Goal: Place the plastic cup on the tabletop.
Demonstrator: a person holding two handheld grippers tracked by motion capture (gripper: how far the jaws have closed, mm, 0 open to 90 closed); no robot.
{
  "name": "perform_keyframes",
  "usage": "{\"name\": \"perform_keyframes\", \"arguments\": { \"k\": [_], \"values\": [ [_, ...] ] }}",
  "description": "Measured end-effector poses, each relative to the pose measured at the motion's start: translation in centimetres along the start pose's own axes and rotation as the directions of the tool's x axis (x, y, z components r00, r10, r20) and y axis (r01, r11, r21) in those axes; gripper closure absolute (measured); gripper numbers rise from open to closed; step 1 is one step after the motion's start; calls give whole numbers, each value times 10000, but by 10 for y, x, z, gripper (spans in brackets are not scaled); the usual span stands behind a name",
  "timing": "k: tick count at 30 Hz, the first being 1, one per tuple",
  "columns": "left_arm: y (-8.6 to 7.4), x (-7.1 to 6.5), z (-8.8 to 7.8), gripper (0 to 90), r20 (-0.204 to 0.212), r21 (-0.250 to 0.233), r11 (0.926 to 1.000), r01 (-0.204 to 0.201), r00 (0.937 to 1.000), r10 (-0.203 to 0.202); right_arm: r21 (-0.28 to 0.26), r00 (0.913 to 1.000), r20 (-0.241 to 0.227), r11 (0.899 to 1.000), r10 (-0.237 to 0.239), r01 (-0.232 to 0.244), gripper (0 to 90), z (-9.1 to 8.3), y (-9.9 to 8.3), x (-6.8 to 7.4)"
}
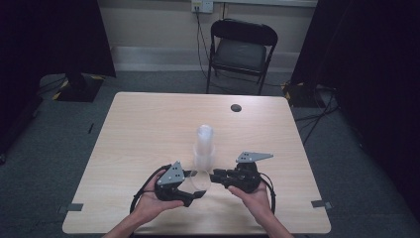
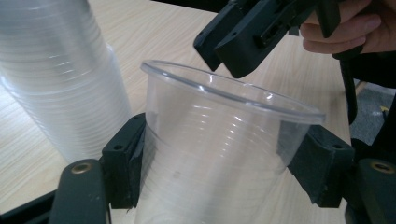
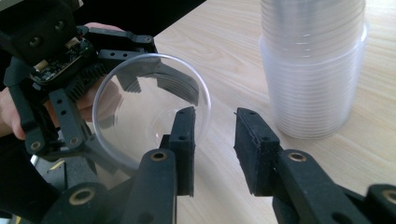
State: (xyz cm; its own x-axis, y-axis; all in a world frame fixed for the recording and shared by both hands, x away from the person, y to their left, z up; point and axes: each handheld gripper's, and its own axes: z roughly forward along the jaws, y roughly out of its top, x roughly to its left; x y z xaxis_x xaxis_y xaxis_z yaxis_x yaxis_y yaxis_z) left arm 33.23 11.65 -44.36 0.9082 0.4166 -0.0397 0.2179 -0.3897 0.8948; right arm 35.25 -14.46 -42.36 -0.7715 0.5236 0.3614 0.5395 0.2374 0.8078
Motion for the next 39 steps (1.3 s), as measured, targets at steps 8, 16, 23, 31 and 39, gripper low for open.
{"name": "perform_keyframes", "arguments": {
  "k": [8,16,23,31,39],
  "values": [
    [0,4,-5,288,11,-209,9986,486,9988,-486,-92,9999,110,10000,4,-3,672,-5,0,-2],
    [0,11,-9,288,-85,-383,9948,942,9955,-946,-167,9994,338,9998,-42,48,649,-10,0,-7],
    [-1,16,-14,288,-278,-686,9888,1328,9905,-1349,-69,9981,621,10000,-57,61,607,-12,-5,-11],
    [-2,25,-23,289,-357,-1130,9780,1754,9829,-1804,-232,9914,1299,9995,-181,213,489,-18,-8,-10],
    [-3,32,-35,289,-767,-1434,9702,1954,9752,-2078,-122,9829,1758,9982,-551,582,418,-22,-11,-7]
  ]
}}
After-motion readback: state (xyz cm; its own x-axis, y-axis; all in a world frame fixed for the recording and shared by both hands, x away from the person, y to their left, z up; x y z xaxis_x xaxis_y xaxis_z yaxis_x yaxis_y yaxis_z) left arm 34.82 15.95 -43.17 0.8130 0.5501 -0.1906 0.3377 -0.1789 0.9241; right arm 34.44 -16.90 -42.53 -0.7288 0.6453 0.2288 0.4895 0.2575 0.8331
